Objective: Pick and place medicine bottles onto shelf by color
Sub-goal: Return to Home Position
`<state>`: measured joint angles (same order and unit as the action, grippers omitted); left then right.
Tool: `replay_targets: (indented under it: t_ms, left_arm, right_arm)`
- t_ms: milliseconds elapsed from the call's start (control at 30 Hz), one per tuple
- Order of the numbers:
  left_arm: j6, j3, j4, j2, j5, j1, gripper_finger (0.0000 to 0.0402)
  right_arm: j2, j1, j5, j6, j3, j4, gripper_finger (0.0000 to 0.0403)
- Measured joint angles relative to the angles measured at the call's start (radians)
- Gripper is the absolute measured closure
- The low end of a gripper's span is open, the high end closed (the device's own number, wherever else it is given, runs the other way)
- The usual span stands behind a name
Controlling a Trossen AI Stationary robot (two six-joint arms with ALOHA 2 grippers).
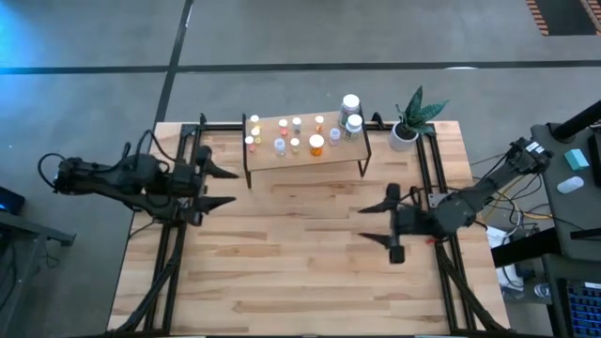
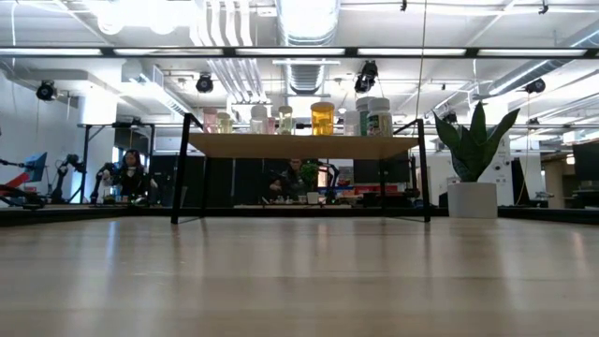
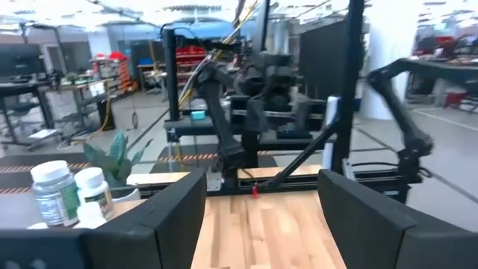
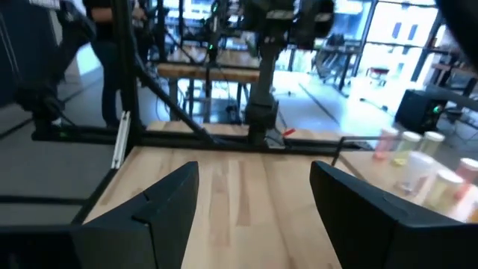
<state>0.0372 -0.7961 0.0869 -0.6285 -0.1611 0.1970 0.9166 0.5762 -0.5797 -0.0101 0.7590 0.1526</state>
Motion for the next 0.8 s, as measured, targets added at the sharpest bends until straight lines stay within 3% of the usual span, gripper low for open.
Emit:
replay_targets:
  t_ms: [300,567,800]
  left_arm:
    - [0.000,0.173,-0.024,0.188,0.028,0.002,0.0162]
    - [0.027,0.439,-0.339,0.320,-0.004,0.000,0.0162]
    - [0.021,0.578,-0.444,0.422,-0.004,0.000,0.0162]
  right_arm:
    - [-0.266,0.000,0.002,-0.137,-0.194,0.071,0.0156]
    - [-0.490,-0.001,0.000,-0.219,-0.337,0.068,0.0157]
    - [-0.694,-0.001,0.000,-0.265,-0.434,0.068,0.0156]
